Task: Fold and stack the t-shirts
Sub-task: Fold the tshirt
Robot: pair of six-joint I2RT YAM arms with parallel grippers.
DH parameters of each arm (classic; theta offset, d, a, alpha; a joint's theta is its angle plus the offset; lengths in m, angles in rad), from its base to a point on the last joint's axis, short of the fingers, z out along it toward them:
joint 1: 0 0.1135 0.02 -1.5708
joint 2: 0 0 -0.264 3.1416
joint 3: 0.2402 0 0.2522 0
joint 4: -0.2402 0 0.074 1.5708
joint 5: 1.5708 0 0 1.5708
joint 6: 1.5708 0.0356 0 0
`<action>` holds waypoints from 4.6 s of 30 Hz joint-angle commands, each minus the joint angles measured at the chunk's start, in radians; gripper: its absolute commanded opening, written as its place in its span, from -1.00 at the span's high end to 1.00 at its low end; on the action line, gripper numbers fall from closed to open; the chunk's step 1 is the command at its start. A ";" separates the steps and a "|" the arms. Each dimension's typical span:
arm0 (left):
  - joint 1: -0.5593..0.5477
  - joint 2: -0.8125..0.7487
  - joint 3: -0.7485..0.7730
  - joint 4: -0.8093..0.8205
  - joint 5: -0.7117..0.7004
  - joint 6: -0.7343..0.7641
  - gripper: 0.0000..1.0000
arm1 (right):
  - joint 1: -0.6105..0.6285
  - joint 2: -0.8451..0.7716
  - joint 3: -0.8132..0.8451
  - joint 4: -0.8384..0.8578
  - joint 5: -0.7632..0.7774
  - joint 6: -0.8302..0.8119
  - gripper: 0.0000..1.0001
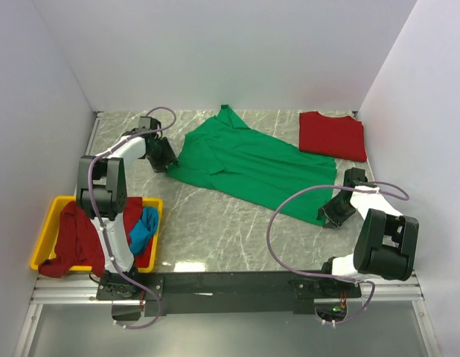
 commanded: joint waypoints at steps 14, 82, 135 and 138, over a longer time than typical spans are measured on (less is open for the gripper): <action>0.022 0.054 -0.004 0.003 0.023 0.066 0.99 | -0.008 0.003 -0.010 -0.007 0.059 0.009 1.00; -0.183 -0.111 -0.014 -0.218 0.053 0.221 -0.01 | 0.082 -0.389 -0.049 -0.136 -0.010 0.079 -0.55; -0.261 0.015 0.027 -0.176 0.168 0.171 0.39 | 0.090 -0.428 -0.125 -0.111 -0.044 0.093 -0.54; -0.261 -0.002 0.038 -0.204 0.129 0.155 0.35 | 0.090 -0.433 -0.125 -0.113 -0.043 0.093 -0.54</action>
